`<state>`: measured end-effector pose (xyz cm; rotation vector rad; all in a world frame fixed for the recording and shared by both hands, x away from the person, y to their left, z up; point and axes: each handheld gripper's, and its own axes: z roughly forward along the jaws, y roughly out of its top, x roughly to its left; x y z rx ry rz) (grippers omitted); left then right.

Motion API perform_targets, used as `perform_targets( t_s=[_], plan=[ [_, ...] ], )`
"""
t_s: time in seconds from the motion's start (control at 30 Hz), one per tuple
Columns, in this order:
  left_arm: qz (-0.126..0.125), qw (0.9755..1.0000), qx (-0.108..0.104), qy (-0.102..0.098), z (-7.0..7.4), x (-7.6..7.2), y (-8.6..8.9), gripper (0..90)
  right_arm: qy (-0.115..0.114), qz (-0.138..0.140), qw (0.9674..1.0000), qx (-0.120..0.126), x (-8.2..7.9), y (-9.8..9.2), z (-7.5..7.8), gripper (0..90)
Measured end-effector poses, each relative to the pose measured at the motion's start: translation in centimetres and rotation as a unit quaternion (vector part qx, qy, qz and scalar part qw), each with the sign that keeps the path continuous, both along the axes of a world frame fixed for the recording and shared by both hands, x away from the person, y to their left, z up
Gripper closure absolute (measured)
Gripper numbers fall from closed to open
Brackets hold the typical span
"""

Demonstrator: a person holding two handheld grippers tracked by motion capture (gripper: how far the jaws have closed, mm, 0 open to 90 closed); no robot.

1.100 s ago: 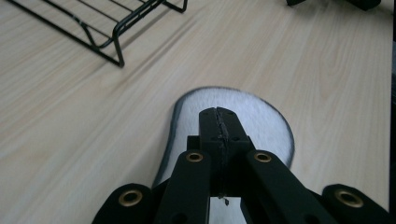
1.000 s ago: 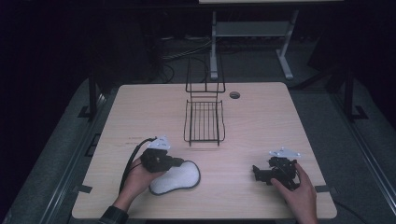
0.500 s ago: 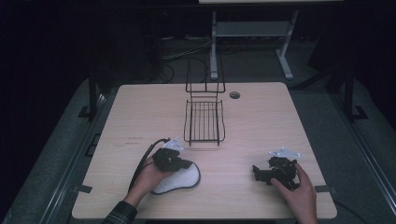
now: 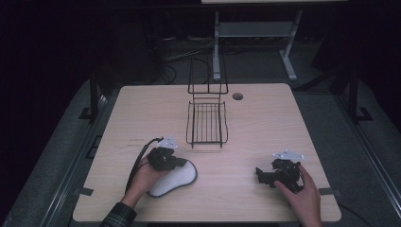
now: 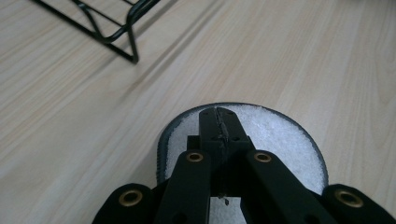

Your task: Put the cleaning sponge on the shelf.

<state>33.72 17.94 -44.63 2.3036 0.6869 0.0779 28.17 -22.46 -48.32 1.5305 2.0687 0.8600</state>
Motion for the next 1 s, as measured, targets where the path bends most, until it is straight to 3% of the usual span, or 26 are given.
perform_targets(
  t_s=[0.27, 0.37, 0.5, 0.63, 0.67, 0.83, 0.87, 0.97, 1.0],
  plan=[
    [0.01, 0.9999, -0.008, -0.002, 0.2, 0.0, 0.6, 89.6, 0.0, 0.0, 1.0, 0.0, 0.0, 0.0, 0.0, 0.0],
    [0.017, 0.9995, -0.025, -0.007, 0.7, -0.3, 1.1, 88.2, 0.0, 0.0, 1.0, 0.0, 0.0, 0.0, 0.0, 0.0],
    [0.028, 0.9987, -0.041, -0.012, 1.2, -0.9, 2.0, 78.5, 0.0, 0.0, 1.0, 0.0, 0.0, 0.0, 0.0, 0.0],
    [0.041, 0.9983, -0.036, -0.019, 1.3, -1.7, 3.0, 66.5, 0.0, 0.0, 1.0, 0.0, 0.0, 0.0, 0.0, 0.0],
    [0.049, 0.9978, -0.042, -0.017, 1.3, -2.0, 3.6, 59.2, 0.0, 0.0, 1.0, 0.0, 0.0, 0.0, 0.0, 0.0],
    [0.066, 0.996, -0.058, -0.014, 1.3, -2.8, 4.7, 46.6, 0.0, 0.0, 1.0, 0.0, 0.0, 0.0, 0.0, 0.0],
    [0.067, 0.9959, -0.058, -0.016, 1.2, -2.9, 5.0, 39.2, 0.0, 0.0, 1.0, 0.0, 0.0, 0.0, 0.0, 0.0],
    [0.071, 0.9957, -0.056, -0.017, 0.8, -3.4, 5.4, 34.8, 0.0, 0.0, 1.0, 0.0, 0.0, 0.0, 0.0, 0.0],
    [0.071, 0.9959, -0.052, -0.019, 0.6, -3.5, 5.5, 28.6, 0.0, 0.0, 1.0, 0.0, 0.0, 0.0, 0.0, 0.0]
  ],
)
